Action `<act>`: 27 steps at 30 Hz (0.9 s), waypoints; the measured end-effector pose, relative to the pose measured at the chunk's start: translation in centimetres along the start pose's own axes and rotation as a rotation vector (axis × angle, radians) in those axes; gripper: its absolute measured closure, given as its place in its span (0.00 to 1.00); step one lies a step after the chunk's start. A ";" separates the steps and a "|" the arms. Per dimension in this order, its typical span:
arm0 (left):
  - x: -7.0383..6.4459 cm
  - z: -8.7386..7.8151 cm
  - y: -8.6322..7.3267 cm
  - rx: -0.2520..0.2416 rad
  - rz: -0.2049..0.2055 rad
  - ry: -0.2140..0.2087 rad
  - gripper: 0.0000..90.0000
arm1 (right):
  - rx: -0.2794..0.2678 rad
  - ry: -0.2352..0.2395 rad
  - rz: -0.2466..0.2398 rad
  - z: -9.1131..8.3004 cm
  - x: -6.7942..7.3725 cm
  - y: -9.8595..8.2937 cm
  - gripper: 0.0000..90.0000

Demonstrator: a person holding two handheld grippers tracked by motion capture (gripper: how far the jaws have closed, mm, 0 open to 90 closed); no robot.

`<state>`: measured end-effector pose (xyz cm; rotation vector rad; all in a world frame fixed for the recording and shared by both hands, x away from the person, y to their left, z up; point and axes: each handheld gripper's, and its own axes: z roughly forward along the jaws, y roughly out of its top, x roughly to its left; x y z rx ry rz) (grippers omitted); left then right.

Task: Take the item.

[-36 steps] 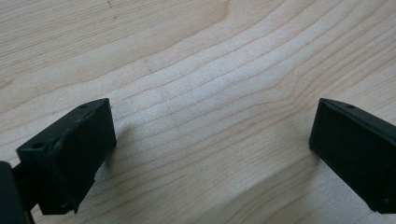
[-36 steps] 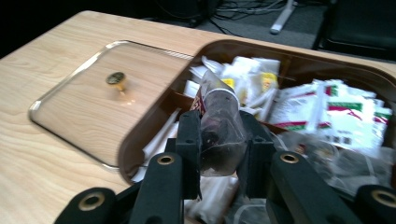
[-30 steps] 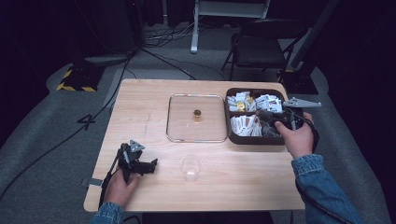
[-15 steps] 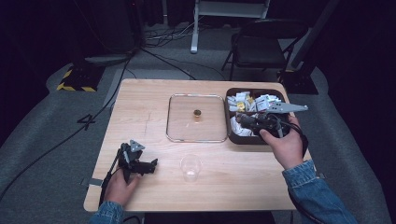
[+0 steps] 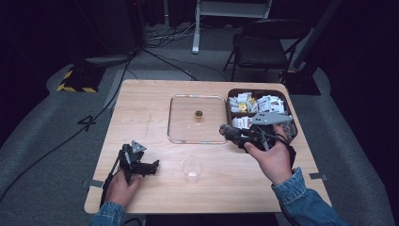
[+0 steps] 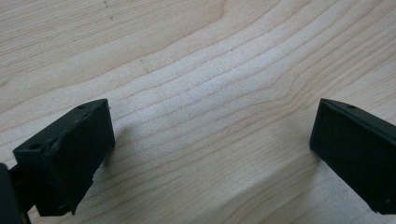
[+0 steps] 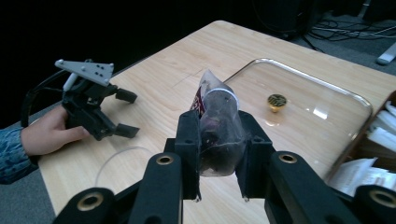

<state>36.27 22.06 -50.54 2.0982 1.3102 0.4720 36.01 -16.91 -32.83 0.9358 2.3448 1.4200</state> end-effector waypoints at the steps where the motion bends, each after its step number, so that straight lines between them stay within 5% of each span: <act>1: 0.0 0.0 0.0 0.001 0.000 0.000 0.00 | 0.002 0.003 -0.001 0.1 0.3 0.0 0.82; 13: 0.0 0.0 0.0 -0.001 -0.001 -0.003 0.00 | 0.003 -0.014 0.011 2.2 3.4 -1.4 0.83; 27: 0.0 0.0 0.0 0.000 -0.001 -0.003 0.00 | 0.043 0.002 -0.004 4.9 5.3 -3.6 0.83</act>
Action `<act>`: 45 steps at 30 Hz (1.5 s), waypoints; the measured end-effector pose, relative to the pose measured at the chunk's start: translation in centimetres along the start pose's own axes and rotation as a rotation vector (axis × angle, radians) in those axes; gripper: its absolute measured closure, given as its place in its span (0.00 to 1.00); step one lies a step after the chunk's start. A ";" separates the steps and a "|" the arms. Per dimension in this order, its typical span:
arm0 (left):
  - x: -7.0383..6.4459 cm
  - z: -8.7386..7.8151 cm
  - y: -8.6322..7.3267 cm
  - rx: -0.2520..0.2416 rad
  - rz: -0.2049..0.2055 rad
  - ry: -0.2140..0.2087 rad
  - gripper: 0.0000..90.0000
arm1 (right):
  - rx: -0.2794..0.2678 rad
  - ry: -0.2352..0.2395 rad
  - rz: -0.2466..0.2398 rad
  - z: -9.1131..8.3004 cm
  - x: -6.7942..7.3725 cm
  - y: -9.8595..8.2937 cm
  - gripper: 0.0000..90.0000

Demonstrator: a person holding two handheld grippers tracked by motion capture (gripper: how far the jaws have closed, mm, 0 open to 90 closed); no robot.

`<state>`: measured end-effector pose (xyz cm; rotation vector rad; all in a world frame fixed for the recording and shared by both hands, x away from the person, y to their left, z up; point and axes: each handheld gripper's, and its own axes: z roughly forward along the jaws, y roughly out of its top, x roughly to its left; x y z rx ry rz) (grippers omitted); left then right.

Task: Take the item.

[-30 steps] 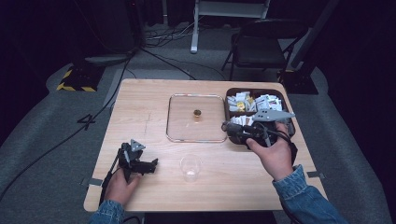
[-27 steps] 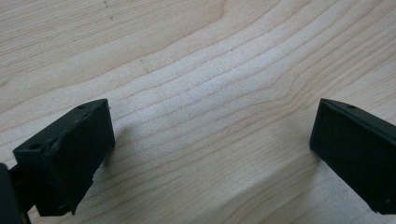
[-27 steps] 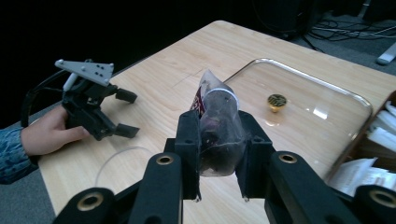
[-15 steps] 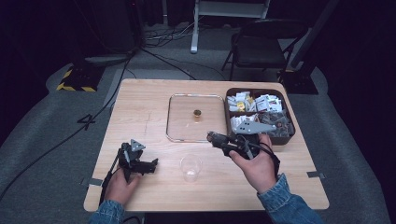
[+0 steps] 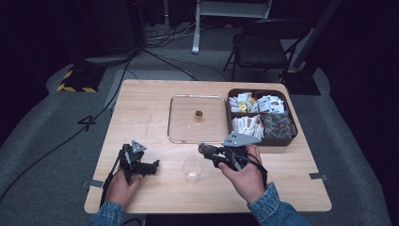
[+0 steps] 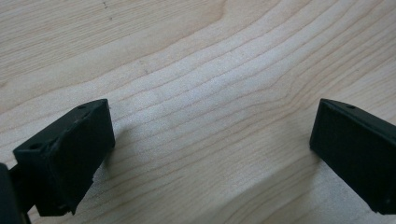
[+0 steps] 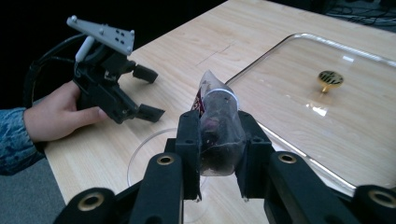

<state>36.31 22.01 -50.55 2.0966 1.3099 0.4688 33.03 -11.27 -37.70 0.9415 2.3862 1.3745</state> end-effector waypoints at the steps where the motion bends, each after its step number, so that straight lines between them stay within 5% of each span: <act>1: 0.0 0.0 0.0 0.000 0.000 0.000 0.00 | 0.005 0.008 -0.002 0.2 0.1 -0.1 0.83; 22: 0.0 0.0 0.0 0.001 0.003 0.000 0.00 | 0.079 0.084 -0.034 3.2 1.8 -2.1 0.82; 29: 0.0 -0.1 -0.1 0.001 0.002 0.000 0.00 | 0.026 0.106 -0.045 3.7 2.1 -2.1 0.60; 36: -0.1 -0.1 -0.1 -0.002 -0.007 0.001 0.00 | -0.006 0.093 -0.045 2.9 1.3 -1.4 0.55; 45: -0.1 -0.1 -0.1 -0.001 0.000 -0.001 0.00 | -0.064 0.031 -0.013 -0.4 -1.1 -0.7 0.52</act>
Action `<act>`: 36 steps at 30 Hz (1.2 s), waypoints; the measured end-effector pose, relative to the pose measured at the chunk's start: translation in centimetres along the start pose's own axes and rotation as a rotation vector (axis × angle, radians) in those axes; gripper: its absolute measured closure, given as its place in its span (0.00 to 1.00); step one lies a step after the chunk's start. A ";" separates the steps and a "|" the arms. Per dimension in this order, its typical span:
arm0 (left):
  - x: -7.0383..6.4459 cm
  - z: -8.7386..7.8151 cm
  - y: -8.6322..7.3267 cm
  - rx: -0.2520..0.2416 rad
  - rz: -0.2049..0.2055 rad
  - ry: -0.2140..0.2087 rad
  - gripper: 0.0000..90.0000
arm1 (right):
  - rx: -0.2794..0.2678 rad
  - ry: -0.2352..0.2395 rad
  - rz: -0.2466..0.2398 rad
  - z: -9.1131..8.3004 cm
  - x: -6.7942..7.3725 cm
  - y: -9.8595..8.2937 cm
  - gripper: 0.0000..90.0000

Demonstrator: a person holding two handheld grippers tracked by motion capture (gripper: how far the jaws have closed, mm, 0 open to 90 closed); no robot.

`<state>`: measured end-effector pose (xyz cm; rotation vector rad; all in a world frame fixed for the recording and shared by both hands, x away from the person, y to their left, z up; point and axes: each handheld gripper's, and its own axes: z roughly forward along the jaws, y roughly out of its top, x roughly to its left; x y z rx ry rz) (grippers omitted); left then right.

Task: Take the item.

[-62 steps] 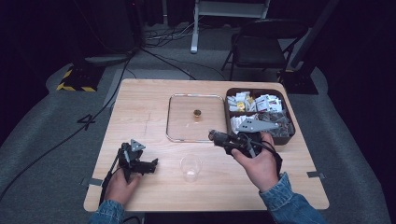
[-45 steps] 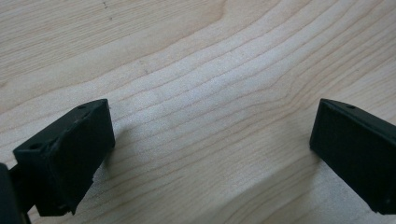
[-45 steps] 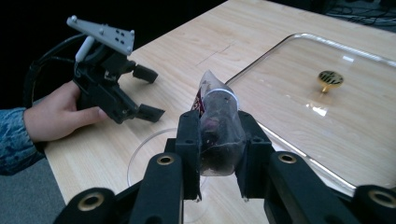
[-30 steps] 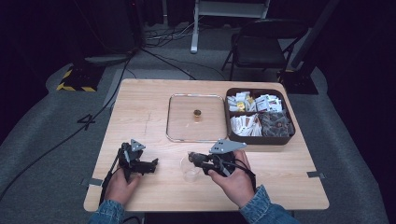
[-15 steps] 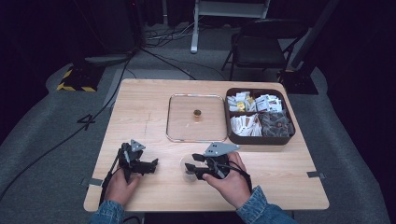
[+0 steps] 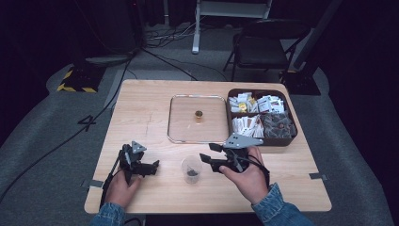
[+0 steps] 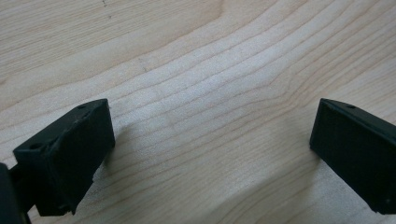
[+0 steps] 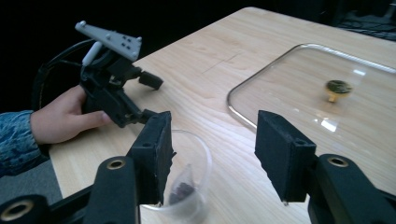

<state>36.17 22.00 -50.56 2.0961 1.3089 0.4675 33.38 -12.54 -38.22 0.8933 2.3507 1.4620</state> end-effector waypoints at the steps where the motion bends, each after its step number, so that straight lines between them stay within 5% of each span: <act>1: 0.0 0.0 0.0 0.000 0.000 0.000 0.00 | -0.004 -0.008 0.008 -0.4 -0.3 0.0 0.52; 15: 0.0 0.1 0.1 -0.001 0.002 0.000 0.00 | -0.015 -0.079 0.041 -5.0 -3.6 -0.7 0.47; 36: 0.0 0.0 0.0 0.003 0.003 -0.002 0.00 | 0.048 -0.171 0.089 -8.0 -8.8 -4.4 0.44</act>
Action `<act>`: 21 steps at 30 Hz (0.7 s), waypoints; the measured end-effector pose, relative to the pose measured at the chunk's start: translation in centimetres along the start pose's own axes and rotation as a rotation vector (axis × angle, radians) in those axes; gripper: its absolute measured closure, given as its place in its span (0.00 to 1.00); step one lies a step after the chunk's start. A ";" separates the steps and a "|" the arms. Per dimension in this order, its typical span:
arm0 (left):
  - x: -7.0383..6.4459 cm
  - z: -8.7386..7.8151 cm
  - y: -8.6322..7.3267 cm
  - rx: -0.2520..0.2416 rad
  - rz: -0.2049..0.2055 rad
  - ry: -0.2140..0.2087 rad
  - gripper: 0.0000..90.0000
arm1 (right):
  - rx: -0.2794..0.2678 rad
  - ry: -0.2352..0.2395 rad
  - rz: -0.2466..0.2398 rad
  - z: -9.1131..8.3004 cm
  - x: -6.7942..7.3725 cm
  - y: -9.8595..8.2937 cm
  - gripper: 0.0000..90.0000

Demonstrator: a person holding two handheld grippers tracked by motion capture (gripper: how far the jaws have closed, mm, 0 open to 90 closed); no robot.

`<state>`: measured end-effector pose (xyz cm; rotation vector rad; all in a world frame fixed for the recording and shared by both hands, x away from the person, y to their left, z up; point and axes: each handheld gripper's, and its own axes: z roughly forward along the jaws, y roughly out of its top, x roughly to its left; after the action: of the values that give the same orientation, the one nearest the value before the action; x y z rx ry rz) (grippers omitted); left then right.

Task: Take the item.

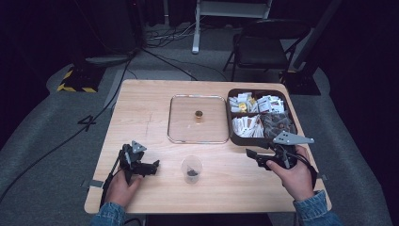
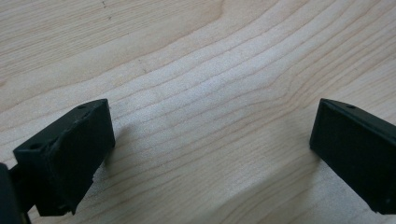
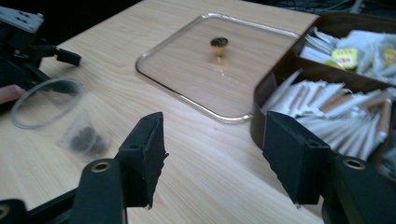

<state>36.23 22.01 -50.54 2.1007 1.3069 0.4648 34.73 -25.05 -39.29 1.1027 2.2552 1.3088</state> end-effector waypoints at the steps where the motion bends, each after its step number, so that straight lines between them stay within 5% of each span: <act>1: 0.0 0.0 0.0 0.000 0.000 0.000 0.00 | 0.009 -0.008 0.009 0.0 -0.3 -0.3 0.44; 12: 0.0 0.0 0.0 0.000 0.000 0.000 0.00 | 0.038 -0.067 0.041 0.4 -3.8 -3.9 0.43; 18: 0.0 0.0 0.0 0.000 0.000 0.000 0.00 | 0.013 -0.089 0.037 0.5 -4.8 -6.1 0.42; 21: 0.0 0.0 0.0 0.000 0.000 0.000 0.00 | 0.049 -0.078 0.046 0.6 -5.1 -7.0 0.42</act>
<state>36.22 22.00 -50.54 2.1006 1.3070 0.4647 35.19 -30.45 -45.99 1.2079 2.2291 1.2119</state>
